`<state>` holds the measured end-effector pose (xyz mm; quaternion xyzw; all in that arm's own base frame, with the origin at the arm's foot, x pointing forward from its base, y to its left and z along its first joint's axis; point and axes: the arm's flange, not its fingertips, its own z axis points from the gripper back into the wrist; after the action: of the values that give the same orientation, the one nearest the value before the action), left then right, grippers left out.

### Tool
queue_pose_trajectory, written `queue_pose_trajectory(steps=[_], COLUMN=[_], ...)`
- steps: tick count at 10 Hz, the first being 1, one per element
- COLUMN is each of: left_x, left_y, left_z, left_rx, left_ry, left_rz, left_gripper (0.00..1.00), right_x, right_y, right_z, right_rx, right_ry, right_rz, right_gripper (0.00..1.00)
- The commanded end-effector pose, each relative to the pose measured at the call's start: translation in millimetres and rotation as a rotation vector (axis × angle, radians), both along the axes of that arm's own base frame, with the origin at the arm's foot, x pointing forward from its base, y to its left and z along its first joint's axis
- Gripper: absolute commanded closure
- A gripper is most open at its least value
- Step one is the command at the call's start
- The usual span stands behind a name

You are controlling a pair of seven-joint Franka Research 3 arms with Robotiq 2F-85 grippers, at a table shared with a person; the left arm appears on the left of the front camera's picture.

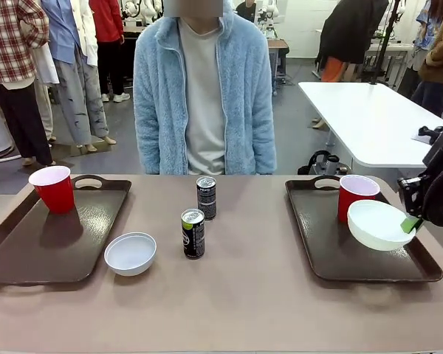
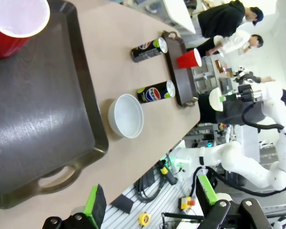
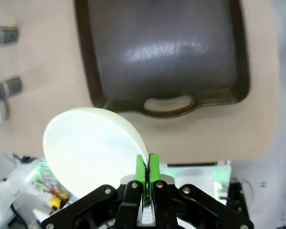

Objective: Prepare tableware on both trays.
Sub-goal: Pick up a Picnic Bowl from the table and place it on a Handle tray.

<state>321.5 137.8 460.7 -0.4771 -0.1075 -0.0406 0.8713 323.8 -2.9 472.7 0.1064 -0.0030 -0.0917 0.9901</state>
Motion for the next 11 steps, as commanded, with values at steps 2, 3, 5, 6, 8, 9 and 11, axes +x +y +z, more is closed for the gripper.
queue_pose_trajectory(steps=[2,3,5,6,8,9,11], left_x=[-1,-1,-1,-1,-1,-1,-1], left_y=[1,1,1,1,1,1,1], left_z=[1,1,1,1,1,1,1], left_rx=[-0.014,-0.014,-0.014,-0.014,-0.014,-0.014,-0.014], left_ry=[-0.008,-0.008,-0.008,-0.008,-0.008,-0.008,-0.008], left_rz=[-0.002,-0.002,-0.002,-0.002,-0.002,-0.002,-0.002], left_gripper=[0.00,0.00,0.00,0.00,0.00,0.00,0.00], right_x=[-11,-11,-5,15,47,60,74], right_y=[15,15,9,8,12,16,23], right_z=[11,11,6,-6,-33,-47,-69], right_rx=[-0.010,-0.010,-0.010,0.006,-0.027,-0.037,-0.078], right_ry=[-0.004,-0.004,-0.002,0.001,-0.008,-0.011,-0.012], right_rz=[0.045,0.045,0.030,0.036,0.032,0.038,0.035], right_gripper=[1.00,1.00,0.96,0.96,0.96,0.96,0.96])
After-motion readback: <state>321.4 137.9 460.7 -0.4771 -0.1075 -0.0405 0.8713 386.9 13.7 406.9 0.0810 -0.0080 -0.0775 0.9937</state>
